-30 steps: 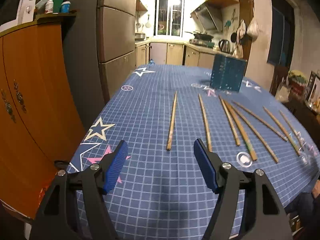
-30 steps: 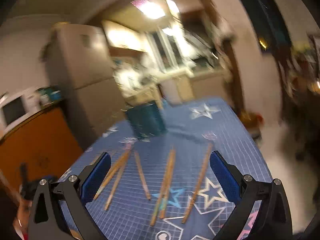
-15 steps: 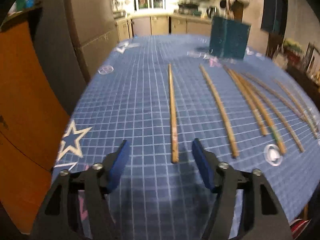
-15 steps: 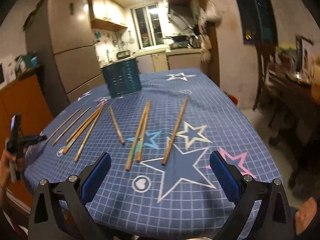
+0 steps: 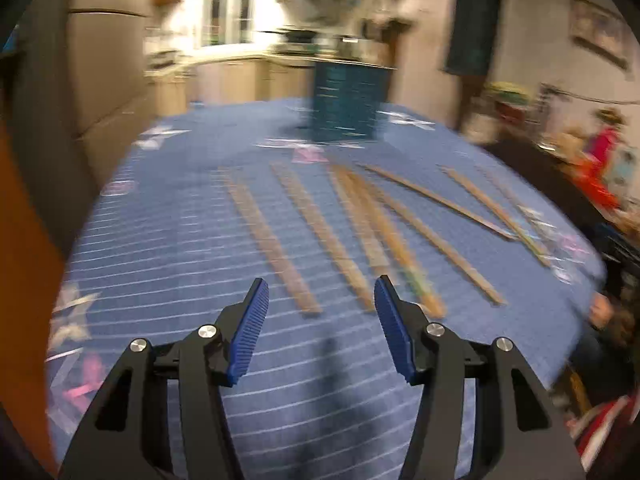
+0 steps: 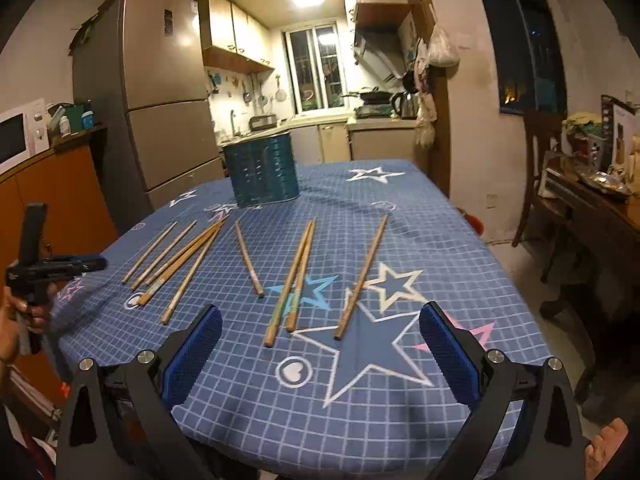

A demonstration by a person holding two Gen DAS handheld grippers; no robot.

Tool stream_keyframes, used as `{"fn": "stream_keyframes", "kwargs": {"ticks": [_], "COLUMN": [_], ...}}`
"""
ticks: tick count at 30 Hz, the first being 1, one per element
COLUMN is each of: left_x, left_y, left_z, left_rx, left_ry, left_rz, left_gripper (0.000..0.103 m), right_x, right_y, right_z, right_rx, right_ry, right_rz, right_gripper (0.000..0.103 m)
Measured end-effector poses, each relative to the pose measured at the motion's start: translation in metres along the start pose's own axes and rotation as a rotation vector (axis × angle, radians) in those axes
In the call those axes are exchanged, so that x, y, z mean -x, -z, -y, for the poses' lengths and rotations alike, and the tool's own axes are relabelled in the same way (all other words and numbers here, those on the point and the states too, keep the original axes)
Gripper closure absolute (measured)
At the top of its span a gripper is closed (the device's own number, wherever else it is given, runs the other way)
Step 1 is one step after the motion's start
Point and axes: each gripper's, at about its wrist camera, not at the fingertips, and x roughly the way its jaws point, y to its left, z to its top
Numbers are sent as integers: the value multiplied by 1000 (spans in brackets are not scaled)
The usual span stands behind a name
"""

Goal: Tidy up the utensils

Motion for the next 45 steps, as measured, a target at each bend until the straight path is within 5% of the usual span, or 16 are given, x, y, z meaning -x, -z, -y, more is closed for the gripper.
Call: {"fn": "stream_keyframes", "kwargs": {"ticks": [3, 8, 15, 23, 27, 30, 38, 42, 45], "left_x": [11, 34, 36, 7, -10, -13, -18, -20, -18], "left_y": [5, 15, 25, 20, 24, 26, 26, 24, 25], "left_z": [-1, 15, 37, 26, 18, 17, -4, -7, -4], "left_rx": [-6, 21, 22, 87, 109, 109, 176, 183, 169], "left_ry": [-136, -339, -342, -292, -256, -240, -233, -235, -234], "left_rz": [5, 89, 70, -19, -83, -91, -110, -114, -110], "left_gripper": [50, 15, 13, 47, 74, 77, 77, 77, 76], "right_x": [5, -2, -2, -13, -30, -45, -60, -62, -66], "right_y": [-2, -4, -14, -2, 9, 15, 11, 5, 10], "right_z": [-3, -11, -31, -26, -31, -36, -16, -32, -53], "right_rx": [27, 47, 81, 110, 99, 90, 64, 67, 135], "right_ry": [44, 149, 171, 111, 8, -39, 112, -63, -116], "right_rz": [47, 121, 196, 23, -83, -138, -126, -121, -146], "right_gripper": [4, 4, 4, 6, 47, 63, 63, 63, 63]}}
